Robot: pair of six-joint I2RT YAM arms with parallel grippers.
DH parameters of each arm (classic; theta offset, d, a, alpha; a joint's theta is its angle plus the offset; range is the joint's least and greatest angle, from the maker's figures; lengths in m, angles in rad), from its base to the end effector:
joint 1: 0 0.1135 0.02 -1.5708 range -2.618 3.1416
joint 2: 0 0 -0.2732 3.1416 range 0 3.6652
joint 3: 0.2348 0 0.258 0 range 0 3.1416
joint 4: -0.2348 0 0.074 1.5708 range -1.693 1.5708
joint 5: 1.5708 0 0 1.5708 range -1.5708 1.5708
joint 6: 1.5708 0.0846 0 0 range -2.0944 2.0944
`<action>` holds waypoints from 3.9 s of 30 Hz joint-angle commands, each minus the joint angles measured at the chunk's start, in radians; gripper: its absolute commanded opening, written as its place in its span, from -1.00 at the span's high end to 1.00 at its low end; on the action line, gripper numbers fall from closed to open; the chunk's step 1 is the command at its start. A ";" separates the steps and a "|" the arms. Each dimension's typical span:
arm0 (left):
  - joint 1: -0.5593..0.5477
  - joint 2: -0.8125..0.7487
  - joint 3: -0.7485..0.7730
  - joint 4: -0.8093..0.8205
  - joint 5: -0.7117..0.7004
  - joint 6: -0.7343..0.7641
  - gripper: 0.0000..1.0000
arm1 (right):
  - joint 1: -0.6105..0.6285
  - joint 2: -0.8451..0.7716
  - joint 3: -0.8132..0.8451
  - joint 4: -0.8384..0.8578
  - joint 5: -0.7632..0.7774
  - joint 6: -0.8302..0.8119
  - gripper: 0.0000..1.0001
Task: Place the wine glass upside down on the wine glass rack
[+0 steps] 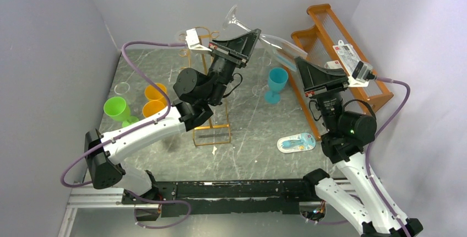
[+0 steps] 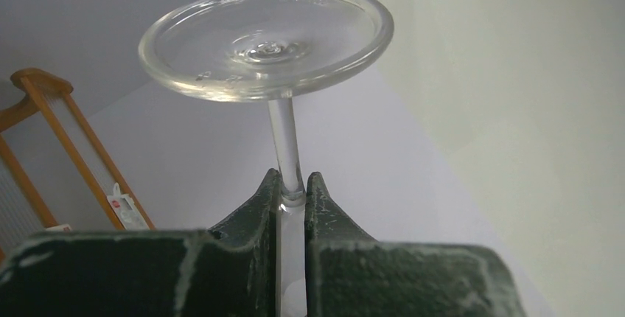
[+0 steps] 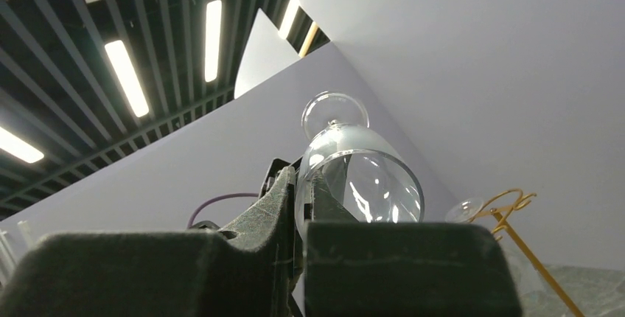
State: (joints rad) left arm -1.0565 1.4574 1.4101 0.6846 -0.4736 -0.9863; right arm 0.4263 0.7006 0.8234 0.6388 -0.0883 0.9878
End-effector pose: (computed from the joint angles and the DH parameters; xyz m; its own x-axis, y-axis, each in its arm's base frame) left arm 0.2119 -0.2967 0.5219 -0.3343 -0.9171 -0.2171 0.5721 -0.0144 -0.8200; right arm 0.1493 0.0760 0.4892 -0.0465 0.8922 -0.4492 -0.7833 0.2466 0.5707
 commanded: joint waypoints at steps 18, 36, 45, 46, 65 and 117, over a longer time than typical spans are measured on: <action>0.140 -0.175 -0.024 -0.048 0.203 0.286 0.90 | -0.002 -0.047 -0.007 -0.154 0.001 -0.020 -0.40; 0.626 -0.290 0.172 -0.570 0.444 0.388 0.90 | -0.002 -0.054 0.013 -0.248 0.038 -0.065 -0.45; 0.954 -0.235 0.193 -0.586 0.755 0.370 0.90 | -0.002 -0.090 0.022 -0.292 0.072 -0.121 -0.44; 0.996 -0.233 0.188 -0.587 0.785 0.366 0.90 | -0.003 -0.090 0.023 -0.296 0.073 -0.125 -0.44; 1.268 -0.303 -0.093 -0.606 1.021 0.657 0.90 | -0.003 -0.057 -0.010 -0.373 0.062 -0.137 -0.44; 1.033 -0.202 -0.506 -0.167 1.149 0.917 0.90 | -0.003 -0.012 -0.128 -0.474 -0.038 -0.129 -0.43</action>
State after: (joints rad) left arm -0.0021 1.2308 0.9051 0.4328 0.6502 -0.0895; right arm 0.4263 0.7017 0.7101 0.1665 -0.1204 0.8558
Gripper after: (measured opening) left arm 0.117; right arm 0.716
